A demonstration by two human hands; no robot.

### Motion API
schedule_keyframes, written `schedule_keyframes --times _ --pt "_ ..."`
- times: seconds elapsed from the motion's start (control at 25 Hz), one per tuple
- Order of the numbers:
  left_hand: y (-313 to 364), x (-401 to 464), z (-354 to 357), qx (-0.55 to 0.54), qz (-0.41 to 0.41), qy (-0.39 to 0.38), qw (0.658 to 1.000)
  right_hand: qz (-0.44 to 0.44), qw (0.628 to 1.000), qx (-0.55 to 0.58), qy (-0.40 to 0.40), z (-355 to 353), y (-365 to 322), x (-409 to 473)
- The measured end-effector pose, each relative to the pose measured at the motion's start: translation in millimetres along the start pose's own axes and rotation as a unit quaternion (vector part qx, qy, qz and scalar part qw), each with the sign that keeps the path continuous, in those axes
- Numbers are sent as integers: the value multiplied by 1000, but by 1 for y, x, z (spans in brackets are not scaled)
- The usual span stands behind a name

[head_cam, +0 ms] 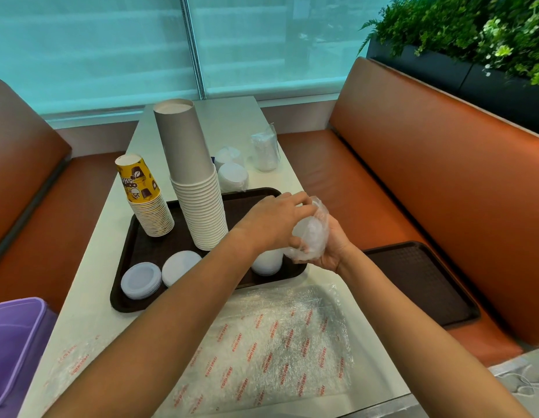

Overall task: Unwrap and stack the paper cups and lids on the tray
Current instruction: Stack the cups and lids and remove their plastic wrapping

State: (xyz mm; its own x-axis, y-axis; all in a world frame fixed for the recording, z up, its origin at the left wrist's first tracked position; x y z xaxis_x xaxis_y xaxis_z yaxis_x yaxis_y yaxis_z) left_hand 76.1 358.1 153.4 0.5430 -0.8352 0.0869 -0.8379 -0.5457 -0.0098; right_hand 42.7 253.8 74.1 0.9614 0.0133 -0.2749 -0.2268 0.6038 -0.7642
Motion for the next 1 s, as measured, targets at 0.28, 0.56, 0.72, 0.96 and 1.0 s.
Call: schedule_keyframes --times 0.28,0.56,0.72,0.96,1.0 --pt "-5 -6 -10 -144 -17 44 989 -29 999 30 -29 -4 -2 0" --pt "-4 -12 0 -112 -18 11 993 -24 998 39 -45 -4 -4 3" --pt "-21 -15 -3 -402 -75 52 911 -28 996 77 24 -16 -7 4" --pt "-46 -19 18 -696 -236 104 670 -44 994 101 26 -22 -10 -2" --pt "-49 -20 22 -726 -258 106 629 -45 993 100 35 -22 -10 -4"
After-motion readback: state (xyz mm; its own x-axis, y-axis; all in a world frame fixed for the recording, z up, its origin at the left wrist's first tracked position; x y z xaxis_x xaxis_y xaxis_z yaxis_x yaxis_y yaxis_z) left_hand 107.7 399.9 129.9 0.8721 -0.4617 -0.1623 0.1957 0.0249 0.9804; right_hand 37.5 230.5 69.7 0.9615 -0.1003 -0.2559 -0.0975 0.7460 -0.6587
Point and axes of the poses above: each hand's wrist, its own x-axis towards the middle knuckle, its own z-axis out of the palm, y = z × x, the point moved 3 cm from there along x, towards the middle knuckle, and after that the axes turned 5 degrees about -z, right-handed, at the moved point
